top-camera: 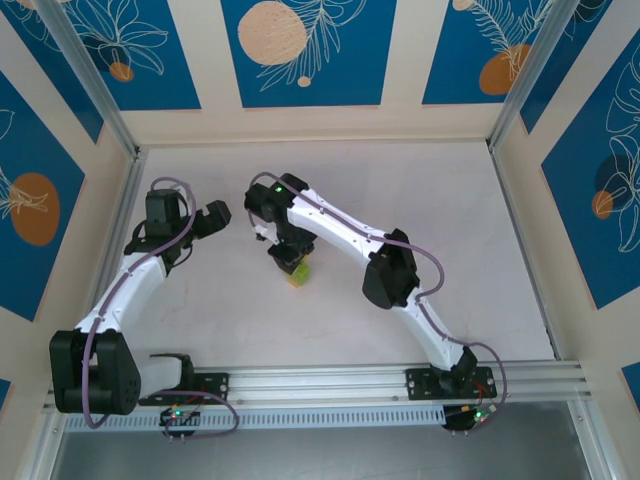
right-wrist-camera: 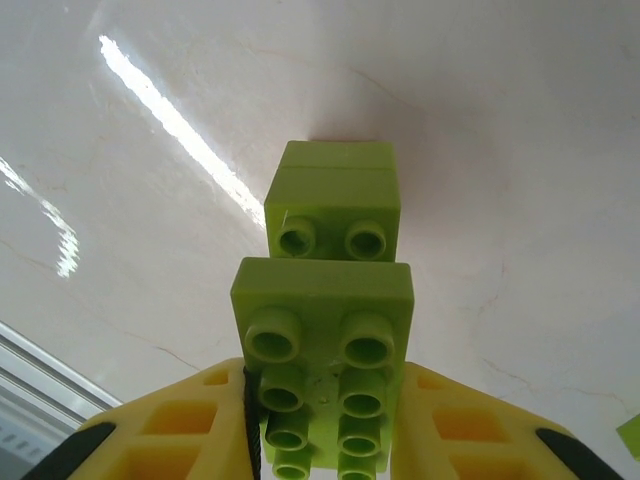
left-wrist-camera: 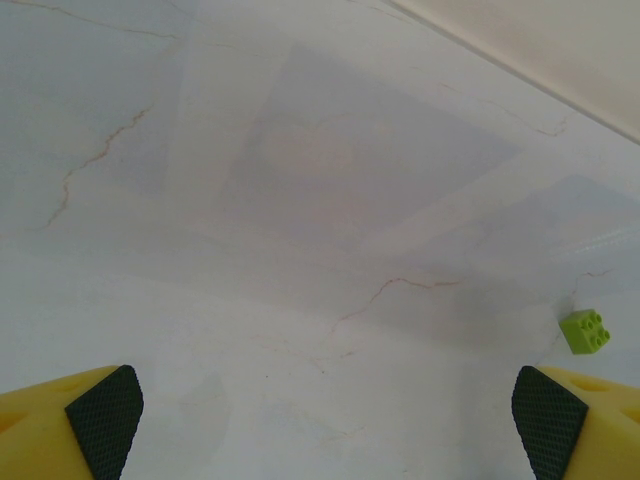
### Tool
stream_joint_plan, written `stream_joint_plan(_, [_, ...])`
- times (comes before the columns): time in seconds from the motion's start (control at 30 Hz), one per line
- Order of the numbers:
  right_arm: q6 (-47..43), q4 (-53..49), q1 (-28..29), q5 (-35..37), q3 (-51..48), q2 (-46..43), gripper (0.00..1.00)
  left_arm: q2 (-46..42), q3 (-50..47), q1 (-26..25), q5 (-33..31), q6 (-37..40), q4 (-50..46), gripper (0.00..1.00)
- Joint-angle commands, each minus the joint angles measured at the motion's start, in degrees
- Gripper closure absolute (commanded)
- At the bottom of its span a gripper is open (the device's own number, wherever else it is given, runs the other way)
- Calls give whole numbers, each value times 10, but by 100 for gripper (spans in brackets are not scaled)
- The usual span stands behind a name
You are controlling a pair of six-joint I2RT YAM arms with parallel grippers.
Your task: Assemble a carrot with lego
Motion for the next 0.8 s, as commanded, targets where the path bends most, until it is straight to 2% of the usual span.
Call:
stream_joint_plan(0.0, [-38, -22, 10, 10, -38, -46, 68, -9, 4, 6, -2, 8, 4, 3])
stream_joint_plan(0.4, [-116, -16, 40, -11, -177, -140, 68, -5, 5, 6, -5, 9, 3, 3])
stream_joint_plan(0.77, [-147, -6, 89, 3, -220, -163, 68, -1, 7, 6, -6, 10, 1, 3])
